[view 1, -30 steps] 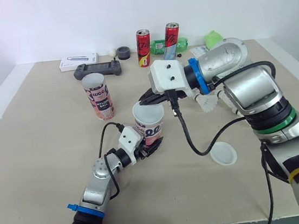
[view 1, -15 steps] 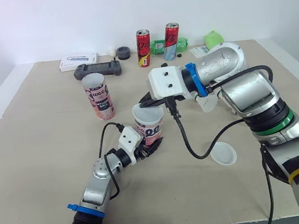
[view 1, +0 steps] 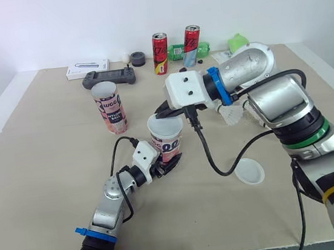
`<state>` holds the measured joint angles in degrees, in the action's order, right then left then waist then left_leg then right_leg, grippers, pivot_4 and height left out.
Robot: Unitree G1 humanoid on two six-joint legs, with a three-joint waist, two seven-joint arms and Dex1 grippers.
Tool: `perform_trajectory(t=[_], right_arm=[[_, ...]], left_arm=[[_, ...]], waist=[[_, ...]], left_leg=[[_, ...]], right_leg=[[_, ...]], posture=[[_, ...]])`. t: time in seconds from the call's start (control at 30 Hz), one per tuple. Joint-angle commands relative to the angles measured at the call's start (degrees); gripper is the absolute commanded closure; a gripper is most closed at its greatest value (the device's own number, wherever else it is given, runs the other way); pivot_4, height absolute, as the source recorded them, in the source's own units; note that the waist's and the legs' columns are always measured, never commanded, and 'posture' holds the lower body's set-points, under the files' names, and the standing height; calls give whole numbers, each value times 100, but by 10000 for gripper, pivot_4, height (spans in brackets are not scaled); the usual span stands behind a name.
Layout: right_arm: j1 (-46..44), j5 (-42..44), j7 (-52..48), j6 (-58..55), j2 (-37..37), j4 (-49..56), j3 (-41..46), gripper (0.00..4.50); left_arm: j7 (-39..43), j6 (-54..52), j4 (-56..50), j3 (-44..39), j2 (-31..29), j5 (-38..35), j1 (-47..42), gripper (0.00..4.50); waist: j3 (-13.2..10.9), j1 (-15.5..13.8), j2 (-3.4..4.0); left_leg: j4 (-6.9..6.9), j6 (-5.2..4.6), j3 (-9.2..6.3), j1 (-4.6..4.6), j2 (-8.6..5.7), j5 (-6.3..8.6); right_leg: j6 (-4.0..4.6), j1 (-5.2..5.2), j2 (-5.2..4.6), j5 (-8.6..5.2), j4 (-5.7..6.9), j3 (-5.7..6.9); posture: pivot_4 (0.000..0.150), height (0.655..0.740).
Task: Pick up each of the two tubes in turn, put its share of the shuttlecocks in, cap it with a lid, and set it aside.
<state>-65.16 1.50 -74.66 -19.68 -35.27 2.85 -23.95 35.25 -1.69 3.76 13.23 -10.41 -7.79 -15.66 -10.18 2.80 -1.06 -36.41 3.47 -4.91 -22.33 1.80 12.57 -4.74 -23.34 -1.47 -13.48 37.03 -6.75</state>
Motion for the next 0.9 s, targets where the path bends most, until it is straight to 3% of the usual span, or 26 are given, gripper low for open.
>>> perform_trajectory(t=[0.03,0.9], right_arm=[[-183,13,-43,60,-67,150,216,44859],[-67,-68,-116,148,-18,195,32,44859]], left_arm=[[-88,-220,274,20,-106,190,102,13151],[-75,-209,284,38,-76,176,82,13151]], waist=[[0,0,0],[0,0,-1]], left_leg=[[0,0,0,0,0,0],[1,0,0,-3,0,0]], right_leg=[[0,0,0,0,0,0],[1,-3,0,-1,-3,0]], posture=[[1500,7400],[1500,7400]])
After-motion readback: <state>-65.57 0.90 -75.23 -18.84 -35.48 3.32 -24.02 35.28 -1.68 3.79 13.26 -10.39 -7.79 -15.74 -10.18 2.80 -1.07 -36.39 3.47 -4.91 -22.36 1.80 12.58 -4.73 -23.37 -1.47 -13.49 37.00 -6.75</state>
